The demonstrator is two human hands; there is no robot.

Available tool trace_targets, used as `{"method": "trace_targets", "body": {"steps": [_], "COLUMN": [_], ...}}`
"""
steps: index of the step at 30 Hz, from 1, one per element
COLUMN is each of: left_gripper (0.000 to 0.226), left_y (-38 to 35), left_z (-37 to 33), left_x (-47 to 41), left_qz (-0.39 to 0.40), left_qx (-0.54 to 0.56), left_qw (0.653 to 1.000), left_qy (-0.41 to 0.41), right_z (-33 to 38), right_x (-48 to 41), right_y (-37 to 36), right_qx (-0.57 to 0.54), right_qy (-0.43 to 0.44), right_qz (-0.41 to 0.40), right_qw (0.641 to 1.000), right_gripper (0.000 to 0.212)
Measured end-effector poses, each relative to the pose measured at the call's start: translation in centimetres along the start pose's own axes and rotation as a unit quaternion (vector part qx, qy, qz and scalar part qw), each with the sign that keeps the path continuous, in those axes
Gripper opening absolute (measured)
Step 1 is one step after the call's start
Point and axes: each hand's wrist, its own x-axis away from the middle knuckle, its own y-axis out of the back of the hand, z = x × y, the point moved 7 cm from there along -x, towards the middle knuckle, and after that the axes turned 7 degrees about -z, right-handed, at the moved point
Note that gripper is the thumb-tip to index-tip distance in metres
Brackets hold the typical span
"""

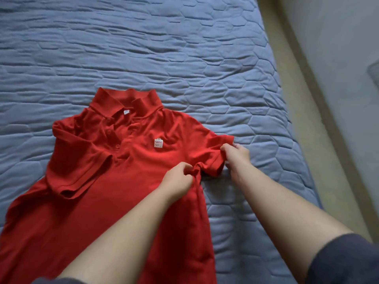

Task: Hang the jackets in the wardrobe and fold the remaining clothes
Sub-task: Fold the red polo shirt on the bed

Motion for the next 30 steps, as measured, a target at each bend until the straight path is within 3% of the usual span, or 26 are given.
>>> {"method": "trace_targets", "body": {"steps": [3, 5, 7, 10, 11, 13, 14, 20, 24, 27, 30], "left_gripper": [0.029, 0.020, 0.015, 0.019, 0.020, 0.016, 0.013, 0.006, 0.033, 0.022, 0.008], "left_y": [0.8, 2.5, 5.1, 8.8, 9.7, 11.0, 11.5, 11.5, 8.6, 5.9, 5.8], "left_z": [2.1, 3.5, 5.0, 7.7, 8.5, 9.7, 10.2, 10.8, 8.3, 8.0, 8.8], "left_x": [0.5, 1.5, 2.3, 3.2, 3.4, 3.5, 3.5, 2.7, 1.1, 1.6, 2.6], "left_qz": [0.007, 0.010, -0.011, -0.048, -0.053, -0.057, -0.060, -0.083, 0.008, 0.058, 0.007], "left_qx": [0.132, 0.216, 0.253, 0.258, 0.252, 0.226, 0.210, 0.117, 0.129, 0.047, 0.152], "left_qw": [0.984, 0.954, 0.936, 0.925, 0.924, 0.930, 0.936, 0.971, 0.970, 0.972, 0.962], "left_qy": [0.123, 0.205, 0.245, 0.275, 0.282, 0.283, 0.278, 0.192, 0.207, 0.223, 0.229], "right_z": [3.1, 4.8, 4.9, 1.6, 0.6, -0.1, -0.3, -0.6, -0.1, -0.7, -2.6], "right_x": [1.9, 4.9, 9.2, 13.6, 13.9, 13.6, 13.3, 13.5, 11.5, 9.5, 6.6], "right_y": [-0.6, -2.2, -4.8, -8.3, -8.9, -9.5, -9.5, -10.5, -8.3, -6.2, -4.6], "right_qx": [-0.028, 0.027, 0.150, 0.318, 0.383, 0.530, 0.576, 0.548, 0.589, 0.536, 0.457], "right_qy": [0.141, 0.259, 0.368, 0.404, 0.432, 0.518, 0.522, 0.472, 0.408, 0.339, 0.220], "right_qz": [0.040, 0.113, 0.231, 0.380, 0.369, 0.248, 0.194, 0.169, 0.063, 0.046, 0.105], "right_qw": [0.989, 0.959, 0.888, 0.769, 0.728, 0.624, 0.599, 0.669, 0.695, 0.772, 0.855], "right_gripper": [0.021, 0.023, 0.022, 0.032, 0.037, 0.038, 0.037, 0.031, 0.027, 0.027, 0.028]}}
